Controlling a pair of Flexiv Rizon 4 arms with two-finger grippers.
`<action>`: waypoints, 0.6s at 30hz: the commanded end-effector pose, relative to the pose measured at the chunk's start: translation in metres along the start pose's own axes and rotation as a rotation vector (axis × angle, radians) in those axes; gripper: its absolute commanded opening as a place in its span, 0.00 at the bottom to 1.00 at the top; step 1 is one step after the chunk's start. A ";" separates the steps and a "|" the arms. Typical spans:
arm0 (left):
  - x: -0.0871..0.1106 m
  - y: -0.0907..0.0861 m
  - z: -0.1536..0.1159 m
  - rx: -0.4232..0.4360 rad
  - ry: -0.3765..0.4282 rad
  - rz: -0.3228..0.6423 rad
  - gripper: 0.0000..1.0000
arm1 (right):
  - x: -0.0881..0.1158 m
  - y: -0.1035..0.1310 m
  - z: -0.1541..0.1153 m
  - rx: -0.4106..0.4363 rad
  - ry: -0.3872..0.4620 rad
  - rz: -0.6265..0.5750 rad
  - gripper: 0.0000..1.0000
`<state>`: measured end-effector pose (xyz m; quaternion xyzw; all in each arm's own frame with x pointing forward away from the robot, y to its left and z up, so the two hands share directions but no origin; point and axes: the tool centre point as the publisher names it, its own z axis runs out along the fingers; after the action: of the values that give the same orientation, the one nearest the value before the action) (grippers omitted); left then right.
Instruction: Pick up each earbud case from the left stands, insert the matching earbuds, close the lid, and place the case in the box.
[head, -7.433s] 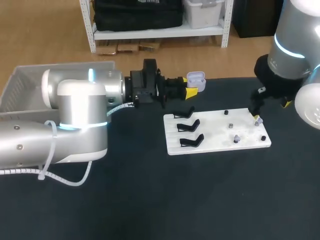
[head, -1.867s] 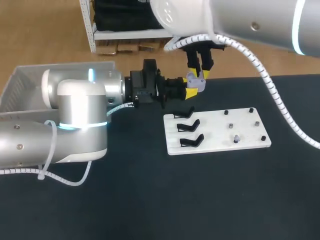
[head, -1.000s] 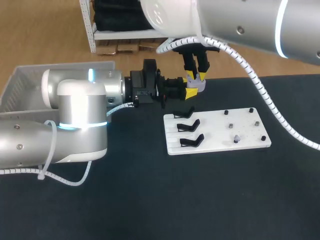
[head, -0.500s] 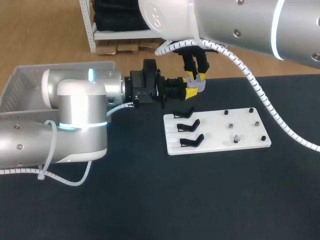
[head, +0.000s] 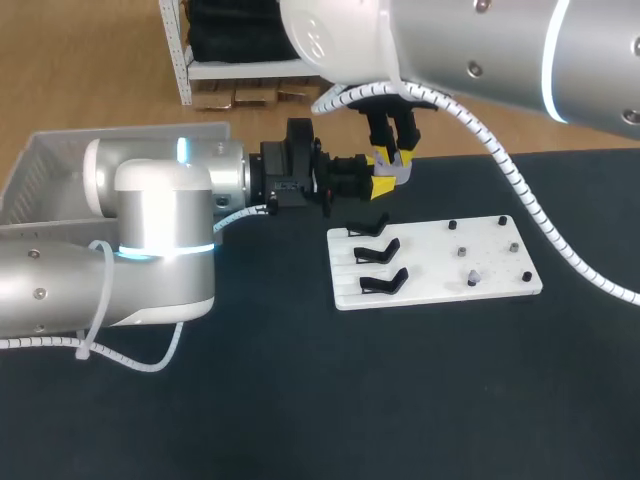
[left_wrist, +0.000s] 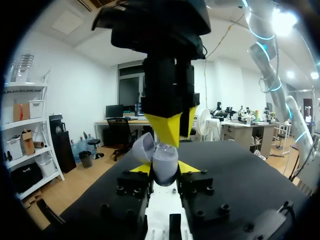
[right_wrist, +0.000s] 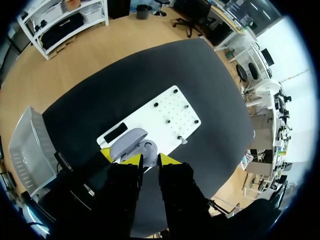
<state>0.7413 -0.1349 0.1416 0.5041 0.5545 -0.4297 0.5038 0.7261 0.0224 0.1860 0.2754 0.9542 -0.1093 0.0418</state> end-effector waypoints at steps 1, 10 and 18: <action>0.002 0.000 0.000 -0.006 -0.008 0.005 0.00 | 0.000 0.000 0.001 0.000 0.004 0.003 0.00; 0.002 0.000 0.000 -0.006 -0.008 0.005 0.00 | 0.001 -0.001 0.002 -0.005 0.006 0.007 0.12; 0.002 0.000 0.000 -0.006 -0.008 0.005 0.00 | -0.002 -0.003 0.002 -0.004 0.002 0.016 0.27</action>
<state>0.7415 -0.1349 0.1418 0.5041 0.5545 -0.4295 0.5039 0.7278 0.0194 0.1849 0.2824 0.9524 -0.1077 0.0406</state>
